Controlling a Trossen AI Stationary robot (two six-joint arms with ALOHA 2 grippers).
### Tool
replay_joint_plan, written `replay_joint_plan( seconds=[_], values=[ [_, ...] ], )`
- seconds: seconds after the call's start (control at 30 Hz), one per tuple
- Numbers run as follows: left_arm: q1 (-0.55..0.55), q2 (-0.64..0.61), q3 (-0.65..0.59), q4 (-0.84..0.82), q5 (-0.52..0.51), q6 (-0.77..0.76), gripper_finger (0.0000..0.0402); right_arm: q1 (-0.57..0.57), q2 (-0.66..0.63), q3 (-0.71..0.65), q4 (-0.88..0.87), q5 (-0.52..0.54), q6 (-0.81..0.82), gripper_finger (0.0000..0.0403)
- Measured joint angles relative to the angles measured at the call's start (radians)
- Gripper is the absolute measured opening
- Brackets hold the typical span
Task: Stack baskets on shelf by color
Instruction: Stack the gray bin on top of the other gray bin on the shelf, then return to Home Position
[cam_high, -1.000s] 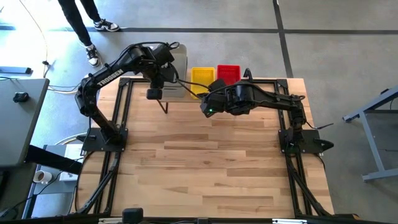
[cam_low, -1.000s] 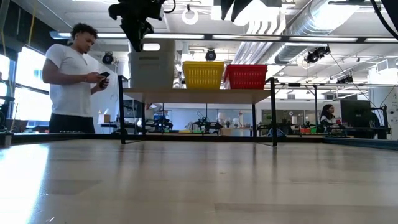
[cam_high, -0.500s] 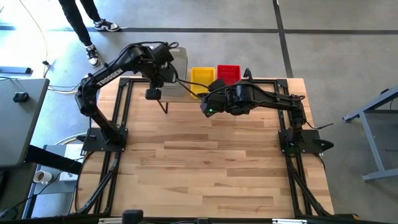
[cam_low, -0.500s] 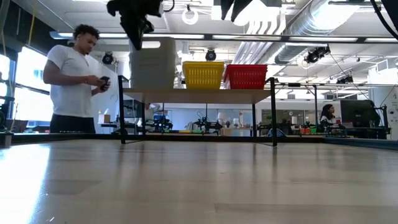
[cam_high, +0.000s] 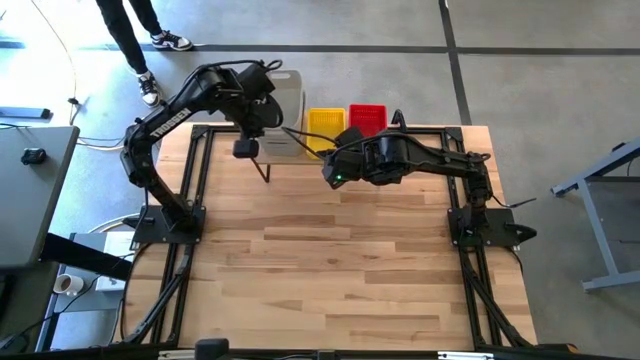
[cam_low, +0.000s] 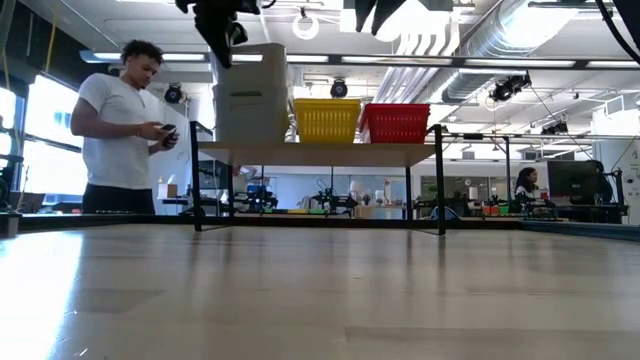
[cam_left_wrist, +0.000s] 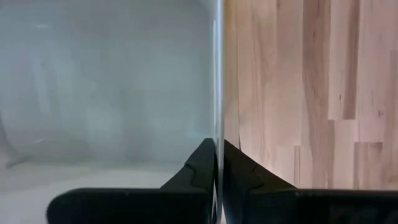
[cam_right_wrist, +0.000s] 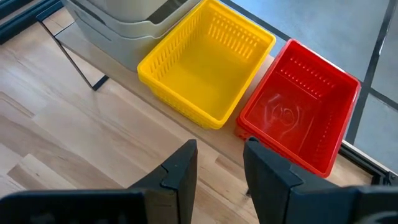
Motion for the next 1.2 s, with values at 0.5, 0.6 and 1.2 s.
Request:
replay_joint_plan(
  seconds=[0.5,0.6,1.2],
  values=[
    [0.000,0.051,-0.001,-0.001,-0.008,-0.045,0.0004,0.001,0.000,0.000,0.000,-0.014,-0.020,0.0117],
    [0.000,0.051,-0.001,0.000,-0.028,-0.057,0.0013,0.001,0.000,0.000,0.000,-0.026,-0.023,0.0117],
    [-0.015,0.023,-0.001,0.000,-0.079,-0.126,0.0116,0.001,0.000,0.000,0.000,-0.013,-0.044,0.0117]
  ],
)
